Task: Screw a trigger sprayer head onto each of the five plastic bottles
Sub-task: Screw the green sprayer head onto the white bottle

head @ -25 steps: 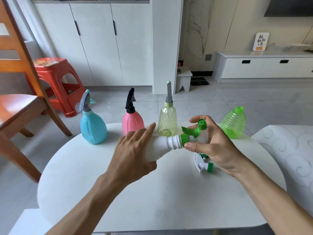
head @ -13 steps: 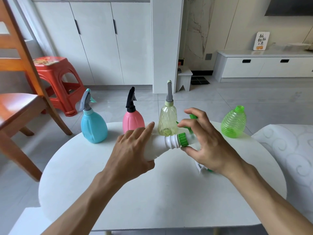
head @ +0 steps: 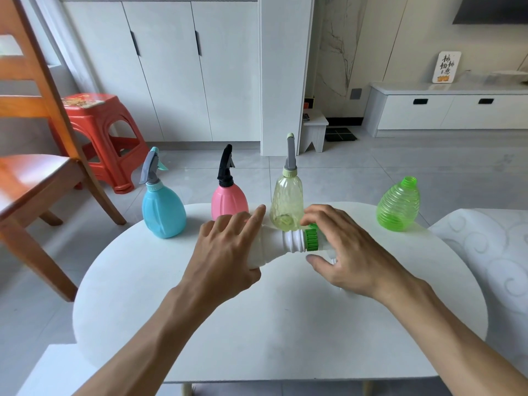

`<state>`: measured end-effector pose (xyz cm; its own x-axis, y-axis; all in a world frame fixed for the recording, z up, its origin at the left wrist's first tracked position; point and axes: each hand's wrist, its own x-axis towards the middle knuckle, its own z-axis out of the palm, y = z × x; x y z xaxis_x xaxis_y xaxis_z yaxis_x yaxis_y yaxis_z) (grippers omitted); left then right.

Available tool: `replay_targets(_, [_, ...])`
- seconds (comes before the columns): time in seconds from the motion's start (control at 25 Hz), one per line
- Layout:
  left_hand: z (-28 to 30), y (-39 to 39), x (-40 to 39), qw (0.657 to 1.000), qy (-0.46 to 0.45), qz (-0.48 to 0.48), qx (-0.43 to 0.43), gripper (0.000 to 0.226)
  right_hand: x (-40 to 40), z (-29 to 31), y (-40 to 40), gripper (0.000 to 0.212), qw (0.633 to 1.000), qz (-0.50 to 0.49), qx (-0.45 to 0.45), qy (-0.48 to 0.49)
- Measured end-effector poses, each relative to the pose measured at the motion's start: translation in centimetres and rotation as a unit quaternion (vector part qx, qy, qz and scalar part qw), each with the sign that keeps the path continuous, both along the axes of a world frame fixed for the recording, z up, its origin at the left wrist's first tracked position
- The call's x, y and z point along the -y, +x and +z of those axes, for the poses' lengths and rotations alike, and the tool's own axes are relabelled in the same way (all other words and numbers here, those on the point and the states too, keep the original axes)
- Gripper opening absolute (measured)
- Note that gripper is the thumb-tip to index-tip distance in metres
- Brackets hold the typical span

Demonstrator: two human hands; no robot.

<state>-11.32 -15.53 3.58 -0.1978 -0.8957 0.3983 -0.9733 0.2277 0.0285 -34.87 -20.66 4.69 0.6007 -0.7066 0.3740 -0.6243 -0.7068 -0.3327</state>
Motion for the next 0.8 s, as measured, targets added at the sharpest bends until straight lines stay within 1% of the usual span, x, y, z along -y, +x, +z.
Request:
replay_targets(0.08, [0.1, -0.1, 0.0, 1.0, -0.006, 0.001, -0.001, 0.102, 0.0, 0.2, 0.0, 0.041, 1.0, -0.015, 0.022, -0.006])
replay_targets(0.16, [0.1, -0.2, 0.0, 1.0, -0.015, 0.003, -0.003, 0.1, 0.1, 0.6, -0.1, 0.036, 0.999, -0.026, 0.027, -0.029])
replay_targets(0.32, [0.4, -0.1, 0.0, 1.0, -0.023, 0.005, 0.002, 0.098, 0.3, 1.1, -0.7, 0.03, 1.0, -0.006, 0.002, -0.023])
replay_targets(0.4, [0.4, -0.2, -0.1, 1.0, -0.025, 0.003, 0.009, 0.097, 0.2, 1.1, -0.8, 0.034, 1.0, -0.002, -0.003, 0.0])
replay_targets(0.56, [0.3, -0.5, -0.1, 0.999, -0.033, 0.003, 0.007, 0.097, 0.0, 1.2, -1.0, 0.051, 0.998, -0.004, 0.059, 0.035])
replay_targets(0.68, [0.3, -0.3, 0.0, 0.999, -0.042, 0.001, 0.028, 0.098, -0.1, 1.3, -1.1, 0.051, 0.992, -0.008, 0.078, 0.101])
replay_targets(0.8, [0.2, -0.2, 0.0, 0.999, -0.042, 0.004, 0.027, 0.097, 0.1, 1.1, -1.2, 0.054, 0.983, -0.005, 0.107, 0.152])
